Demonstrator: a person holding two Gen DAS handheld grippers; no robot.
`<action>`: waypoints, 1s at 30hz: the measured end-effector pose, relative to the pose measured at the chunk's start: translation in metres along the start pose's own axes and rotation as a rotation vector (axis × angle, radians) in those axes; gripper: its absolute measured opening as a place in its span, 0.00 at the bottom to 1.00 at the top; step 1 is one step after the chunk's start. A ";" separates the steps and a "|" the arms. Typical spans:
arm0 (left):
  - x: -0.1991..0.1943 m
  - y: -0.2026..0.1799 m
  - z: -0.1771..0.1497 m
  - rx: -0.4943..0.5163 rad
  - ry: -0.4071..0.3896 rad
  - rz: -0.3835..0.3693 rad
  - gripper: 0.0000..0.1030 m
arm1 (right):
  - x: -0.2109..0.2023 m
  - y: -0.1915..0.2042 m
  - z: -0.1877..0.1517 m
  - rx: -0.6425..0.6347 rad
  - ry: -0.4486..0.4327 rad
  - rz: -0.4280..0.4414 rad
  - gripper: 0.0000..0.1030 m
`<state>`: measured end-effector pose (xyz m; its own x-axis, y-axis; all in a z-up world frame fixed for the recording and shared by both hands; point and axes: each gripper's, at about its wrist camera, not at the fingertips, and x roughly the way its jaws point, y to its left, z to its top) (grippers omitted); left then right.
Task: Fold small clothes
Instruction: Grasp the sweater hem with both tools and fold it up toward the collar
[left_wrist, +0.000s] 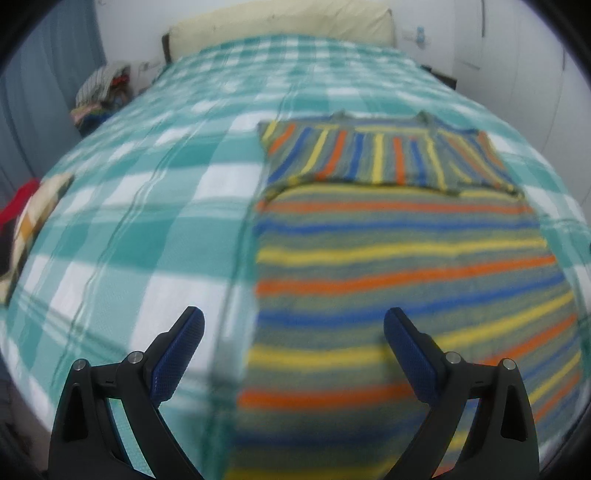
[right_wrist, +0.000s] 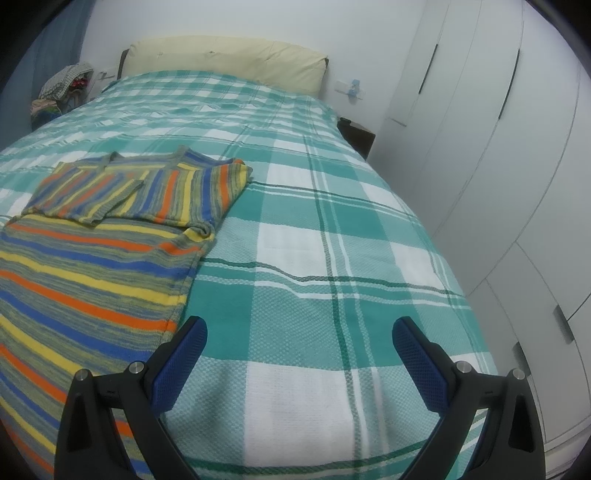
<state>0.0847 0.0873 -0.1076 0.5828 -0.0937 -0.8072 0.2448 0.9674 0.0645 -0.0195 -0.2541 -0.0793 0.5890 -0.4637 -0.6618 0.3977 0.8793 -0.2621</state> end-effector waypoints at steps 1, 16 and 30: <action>-0.008 0.012 -0.008 -0.018 0.021 -0.017 0.96 | -0.005 -0.007 0.003 0.009 0.004 0.024 0.97; -0.031 0.031 -0.099 0.057 0.281 -0.193 0.70 | -0.035 -0.015 -0.103 0.202 0.506 0.751 0.88; -0.049 0.063 -0.057 -0.120 0.271 -0.411 0.05 | -0.033 -0.030 -0.088 0.280 0.500 0.881 0.05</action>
<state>0.0274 0.1668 -0.0978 0.2315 -0.4233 -0.8759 0.3120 0.8851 -0.3452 -0.1126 -0.2555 -0.1110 0.4173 0.4816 -0.7707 0.1558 0.7976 0.5827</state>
